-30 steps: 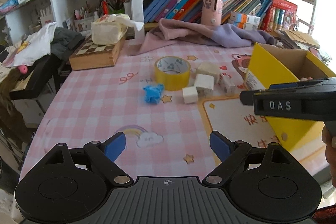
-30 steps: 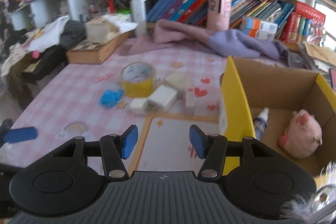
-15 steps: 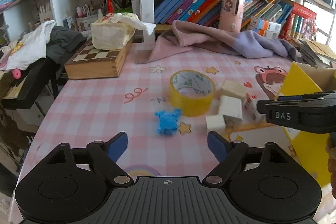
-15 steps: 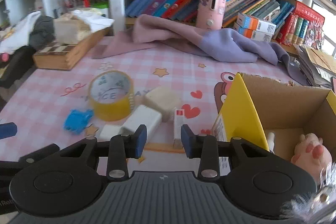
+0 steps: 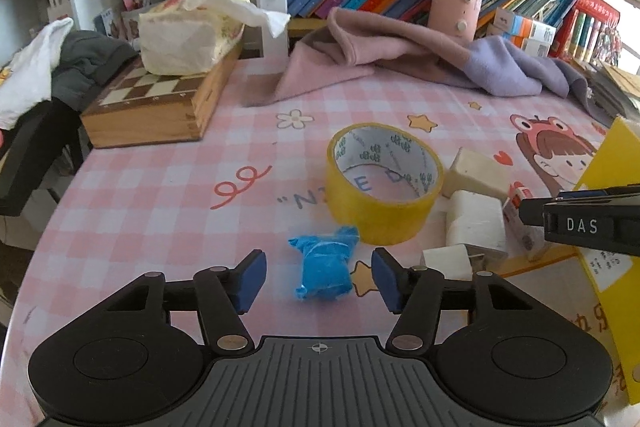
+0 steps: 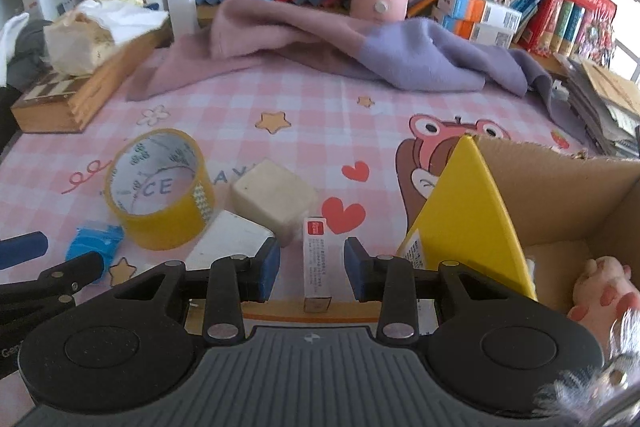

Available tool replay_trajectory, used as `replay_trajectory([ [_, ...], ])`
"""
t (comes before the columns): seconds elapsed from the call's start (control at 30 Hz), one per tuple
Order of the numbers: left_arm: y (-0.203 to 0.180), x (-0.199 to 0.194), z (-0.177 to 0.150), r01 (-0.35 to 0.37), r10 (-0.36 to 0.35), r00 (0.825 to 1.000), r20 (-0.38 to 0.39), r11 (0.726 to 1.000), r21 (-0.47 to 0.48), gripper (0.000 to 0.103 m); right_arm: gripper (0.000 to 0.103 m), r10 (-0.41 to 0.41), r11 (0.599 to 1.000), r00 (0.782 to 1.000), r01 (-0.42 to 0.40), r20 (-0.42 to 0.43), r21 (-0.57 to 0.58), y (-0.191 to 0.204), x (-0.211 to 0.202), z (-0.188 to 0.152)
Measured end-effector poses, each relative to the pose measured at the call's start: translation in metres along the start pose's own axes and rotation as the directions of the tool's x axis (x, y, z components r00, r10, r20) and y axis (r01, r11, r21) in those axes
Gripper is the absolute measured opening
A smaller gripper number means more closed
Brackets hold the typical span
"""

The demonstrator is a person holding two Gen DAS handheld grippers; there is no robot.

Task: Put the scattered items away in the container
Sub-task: 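Move the right tool toward the small white box while the left tool approaches the blue toy, then grasp the white-and-red medicine box with the right tool while the left tool grasps the blue toy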

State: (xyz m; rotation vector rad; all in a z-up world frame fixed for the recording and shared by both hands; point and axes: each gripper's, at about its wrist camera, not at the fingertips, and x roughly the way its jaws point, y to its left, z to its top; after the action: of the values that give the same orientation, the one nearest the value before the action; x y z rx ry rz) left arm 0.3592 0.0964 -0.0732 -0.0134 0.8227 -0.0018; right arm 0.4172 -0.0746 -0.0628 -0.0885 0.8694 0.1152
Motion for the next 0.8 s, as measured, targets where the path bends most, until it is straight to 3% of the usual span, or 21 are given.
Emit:
replay_trajectory([
  [0.33,0.002,0.020,-0.003,-0.020,0.019,0.999,-0.030,0.999,-0.029,0.040,0.031,0.016,1.000,0.995,-0.015,-0.101,0.017,-0.003,0.023,0.000],
  [0.43,0.001,0.021,-0.003,-0.024,0.024,0.999,-0.023,0.999,-0.022,0.033,0.029,0.016,1.000,0.994,-0.014,-0.104,0.022,-0.004,0.027,0.002],
  [0.57,0.003,0.021,-0.002,-0.003,0.002,1.000,-0.026,1.000,-0.027,0.028,0.014,0.033,0.999,0.993,-0.031,-0.113,0.026,-0.005,0.032,0.002],
  [0.8,0.004,-0.002,-0.001,0.030,-0.030,1.000,0.008,0.998,-0.062,0.027,0.014,0.086,0.996,0.994,-0.084,-0.061,0.036,-0.007,0.008,0.002],
])
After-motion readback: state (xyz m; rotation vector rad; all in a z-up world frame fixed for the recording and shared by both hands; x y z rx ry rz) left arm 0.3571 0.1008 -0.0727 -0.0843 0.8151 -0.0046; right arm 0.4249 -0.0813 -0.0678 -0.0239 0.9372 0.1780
